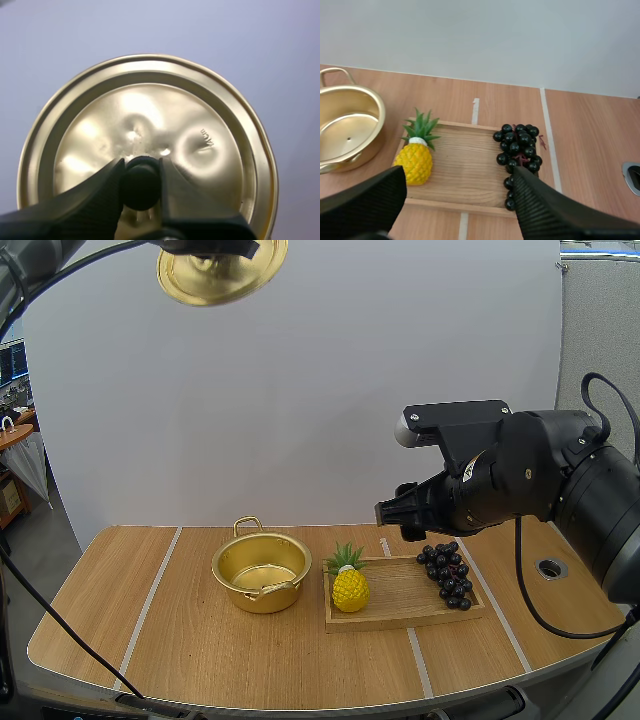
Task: Open the pot, put the grape inside, and close it
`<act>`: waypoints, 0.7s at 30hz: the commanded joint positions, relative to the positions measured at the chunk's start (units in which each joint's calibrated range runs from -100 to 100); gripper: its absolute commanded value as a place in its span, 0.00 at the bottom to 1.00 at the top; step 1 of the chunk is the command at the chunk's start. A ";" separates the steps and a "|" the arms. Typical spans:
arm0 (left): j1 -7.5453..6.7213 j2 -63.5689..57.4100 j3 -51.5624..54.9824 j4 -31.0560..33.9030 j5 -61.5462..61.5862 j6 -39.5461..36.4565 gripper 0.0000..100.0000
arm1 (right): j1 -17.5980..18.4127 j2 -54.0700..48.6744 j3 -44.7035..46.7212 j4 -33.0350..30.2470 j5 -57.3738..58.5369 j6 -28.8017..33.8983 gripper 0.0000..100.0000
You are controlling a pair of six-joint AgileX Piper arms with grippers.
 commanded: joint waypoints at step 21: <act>-0.15 -0.40 -0.59 0.04 -24.76 -0.79 0.00 | -13.18 26.74 -0.41 10.29 -22.24 -16.81 1.00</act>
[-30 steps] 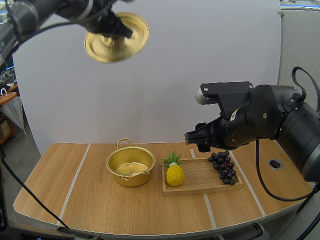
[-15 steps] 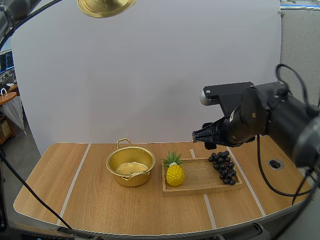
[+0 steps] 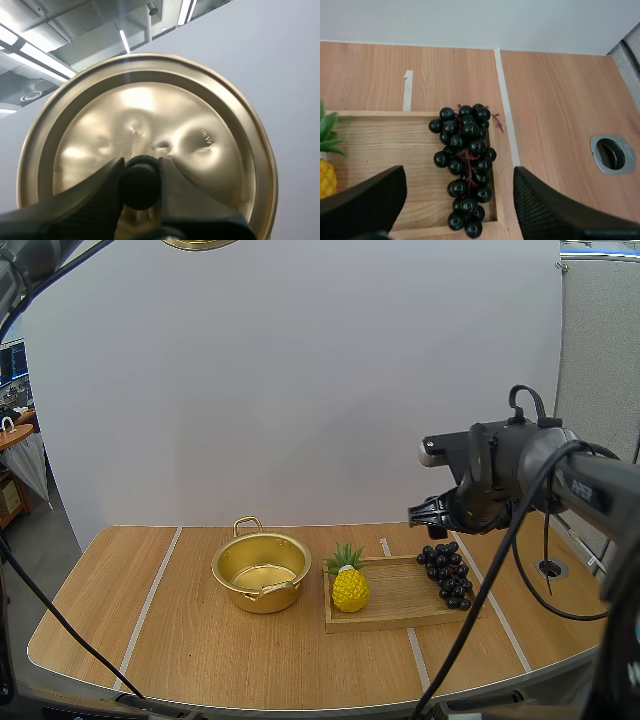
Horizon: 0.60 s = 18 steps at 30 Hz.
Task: Open the pot, put the grape inside, and close it
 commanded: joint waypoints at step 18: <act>-0.15 -0.40 -0.59 0.04 -3.05 -0.75 0.00 | -5.46 18.85 -0.41 21.73 -13.80 -29.00 1.00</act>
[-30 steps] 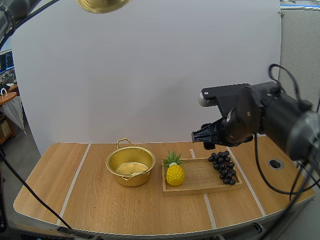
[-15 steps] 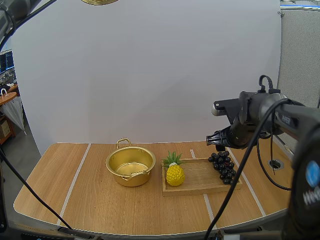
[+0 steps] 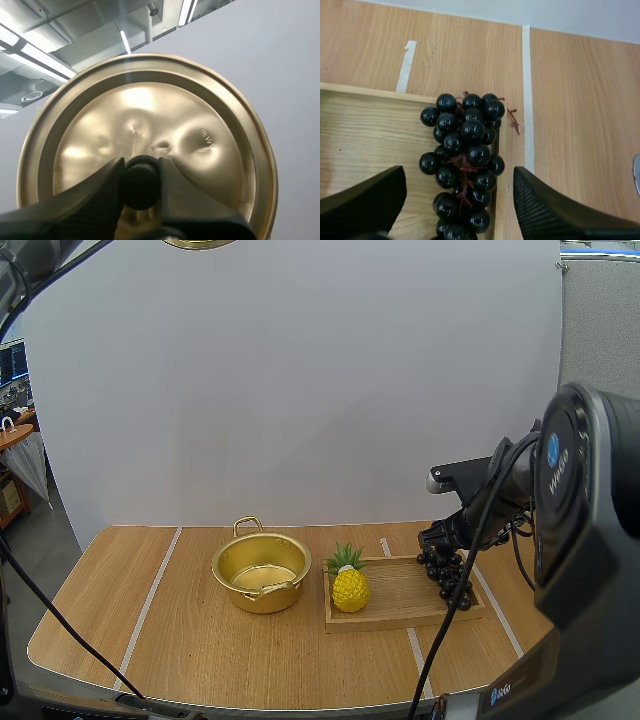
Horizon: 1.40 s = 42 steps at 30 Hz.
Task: Open the pot, put the grape inside, and close it
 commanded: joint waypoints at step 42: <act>-0.15 -0.40 -0.59 0.04 -2.72 -0.75 0.00 | 1.52 24.76 -7.45 5.63 -10.10 -5.69 1.00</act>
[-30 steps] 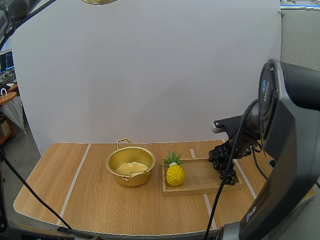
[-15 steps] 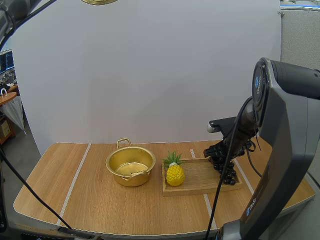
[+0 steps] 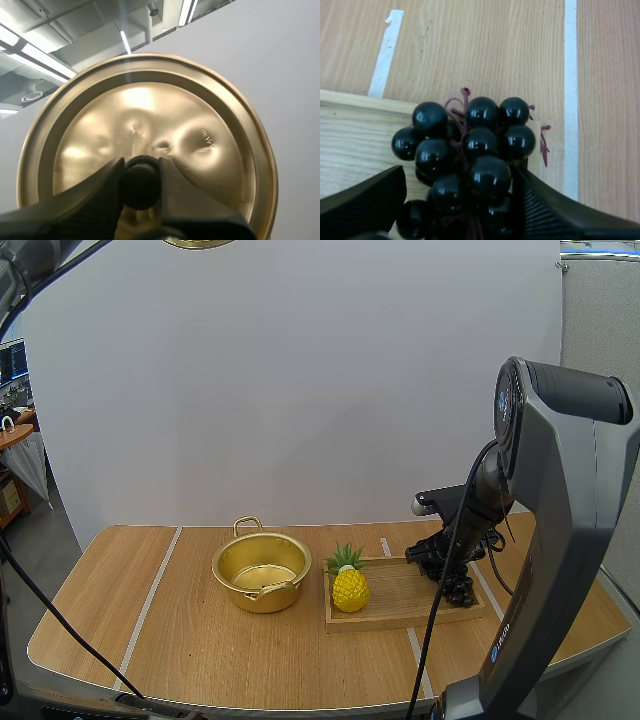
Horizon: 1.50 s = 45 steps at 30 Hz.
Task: Open the pot, put the grape inside, and close it
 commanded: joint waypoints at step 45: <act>-0.15 -0.40 -0.59 0.04 -2.72 -0.75 0.00 | 2.39 -37.33 -1.62 3.66 26.19 -0.72 0.00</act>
